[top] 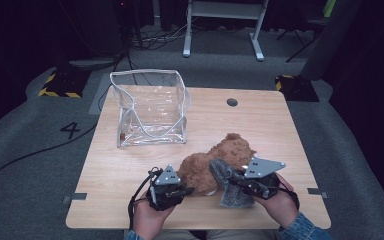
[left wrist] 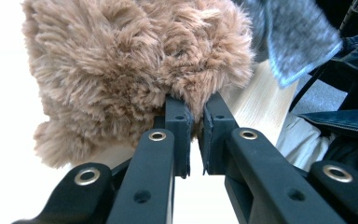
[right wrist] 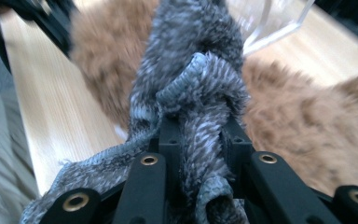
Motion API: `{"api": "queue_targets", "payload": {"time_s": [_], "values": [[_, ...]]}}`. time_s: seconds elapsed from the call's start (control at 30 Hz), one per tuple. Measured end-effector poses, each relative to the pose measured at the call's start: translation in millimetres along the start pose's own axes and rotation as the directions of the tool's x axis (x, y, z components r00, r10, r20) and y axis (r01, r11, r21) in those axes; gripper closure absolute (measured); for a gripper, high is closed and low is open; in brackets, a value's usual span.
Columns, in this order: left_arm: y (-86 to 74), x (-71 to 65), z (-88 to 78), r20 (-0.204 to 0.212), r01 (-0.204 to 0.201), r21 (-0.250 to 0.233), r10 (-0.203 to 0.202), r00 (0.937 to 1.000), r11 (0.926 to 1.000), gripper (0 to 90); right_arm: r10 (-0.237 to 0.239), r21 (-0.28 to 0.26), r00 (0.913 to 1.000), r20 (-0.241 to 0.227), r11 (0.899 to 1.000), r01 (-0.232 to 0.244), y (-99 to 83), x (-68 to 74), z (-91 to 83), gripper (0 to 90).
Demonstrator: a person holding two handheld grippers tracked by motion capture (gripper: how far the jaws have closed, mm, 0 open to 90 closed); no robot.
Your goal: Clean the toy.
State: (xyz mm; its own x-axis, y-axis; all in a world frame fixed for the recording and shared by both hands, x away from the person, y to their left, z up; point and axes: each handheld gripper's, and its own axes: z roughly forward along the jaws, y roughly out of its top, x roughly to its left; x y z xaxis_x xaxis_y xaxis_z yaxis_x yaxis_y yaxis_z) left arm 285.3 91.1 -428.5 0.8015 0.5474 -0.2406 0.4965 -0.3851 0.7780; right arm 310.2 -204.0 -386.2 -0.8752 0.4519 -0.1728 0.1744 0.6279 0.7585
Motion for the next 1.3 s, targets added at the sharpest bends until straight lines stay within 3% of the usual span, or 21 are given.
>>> {"api": "queue_targets", "payload": {"time_s": [0.07,0.13,0.2,0.27,0.37,0.47,0.6,0.67,0.73,0.83,0.9,0.97,1.03,1.13,1.2,1.3], "values": [[1.8,-0.6,0.3,0.005,-0.005,-0.005,0.005,1.0,1.0,83.5,-0.033,-0.067,0.9994,-0.011,0.997,0.032,6.9,10.1,-12.2,75.9],[2.4,-0.5,1.4,0.016,0.005,-0.01,-0.005,0.9999,0.9999,83.5,-0.056,-0.099,0.9976,-0.041,0.994,0.052,14.8,24.4,-16.0,75.9],[2.5,-0.8,2.3,0.021,0.015,-0.018,-0.014,0.9997,0.9997,83.5,-0.111,-0.118,0.9896,-0.091,0.988,0.1,24.0,43.1,-12.3,75.9],[2.9,-1.7,1.7,0.015,0.006,-0.016,-0.006,0.9999,0.9999,83.5,-0.15,-0.105,0.979,-0.138,0.985,0.136,29.3,59.9,-1.6,75.9],[1.9,-1.5,1.1,0.005,0.001,-0.009,0.0,1.0,1.0,83.5,-0.172,-0.054,0.9762,-0.132,0.985,0.167,28.2,70.0,17.5,76.0],[0.0,2.0,-0.8,-0.008,0.009,-0.01,-0.009,0.9999,0.9999,83.6,-0.161,-0.019,0.9821,-0.097,0.987,0.16,21.0,58.2,24.5,76.1],[-0.2,4.8,-1.6,-0.009,0.015,-0.013,-0.015,0.9998,0.9998,83.6,-0.126,0.03,0.9914,-0.038,0.991,0.127,6.7,35.4,20.2,76.3],[-0.1,5.0,-1.9,-0.009,0.02,-0.019,-0.02,0.9998,0.9996,83.6,-0.091,0.063,0.9958,0.01,0.994,0.091,-3.0,25.3,20.1,76.3],[-0.1,4.9,-2.1,-0.012,0.017,-0.019,-0.018,0.9998,0.9997,83.6,-0.072,0.096,0.997,0.029,0.993,0.069,-11.3,17.8,19.9,76.2],[-1.3,6.8,-1.4,-0.018,0.017,-0.014,-0.018,0.9997,0.9997,83.5,-0.033,0.072,0.9993,0.017,0.997,0.032,-21.7,13.3,4.0,76.1],[-3.5,9.9,-1.1,-0.035,0.023,-0.009,-0.024,0.9991,0.9997,83.3,0.013,0.028,0.9998,0.016,1.0,-0.013,-25.5,10.4,-16.8,76.0],[-6.8,14.2,-1.1,-0.057,0.031,0.001,-0.03,0.9979,0.9995,83.1,0.044,-0.002,0.9981,0.044,0.999,-0.044,-29.7,2.9,-39.5,76.0],[-10.8,19.0,-0.8,-0.072,0.044,0.006,-0.043,0.9964,0.999,83.0,0.072,-0.014,0.9927,0.097,0.997,-0.071,-36.2,-9.5,-59.8,75.9],[-15.2,24.2,-1.0,-0.104,0.051,0.023,-0.048,0.9934,0.9984,82.8,0.139,-0.02,0.9761,0.168,0.99,-0.137,-51.5,-34.7,-78.7,75.8],[-17.6,27.7,-0.2,-0.11,0.057,0.032,-0.053,0.9925,0.9979,82.8,0.161,-0.005,0.9597,0.23,0.986,-0.165,-63.1,-51.6,-82.9,75.7],[-20.1,31.8,-0.7,-0.119,0.063,0.035,-0.058,0.9912,0.9974,82.6,0.208,0.014,0.9378,0.278,0.975,-0.22,-80.2,-72.1,-79.1,75.5]]}}
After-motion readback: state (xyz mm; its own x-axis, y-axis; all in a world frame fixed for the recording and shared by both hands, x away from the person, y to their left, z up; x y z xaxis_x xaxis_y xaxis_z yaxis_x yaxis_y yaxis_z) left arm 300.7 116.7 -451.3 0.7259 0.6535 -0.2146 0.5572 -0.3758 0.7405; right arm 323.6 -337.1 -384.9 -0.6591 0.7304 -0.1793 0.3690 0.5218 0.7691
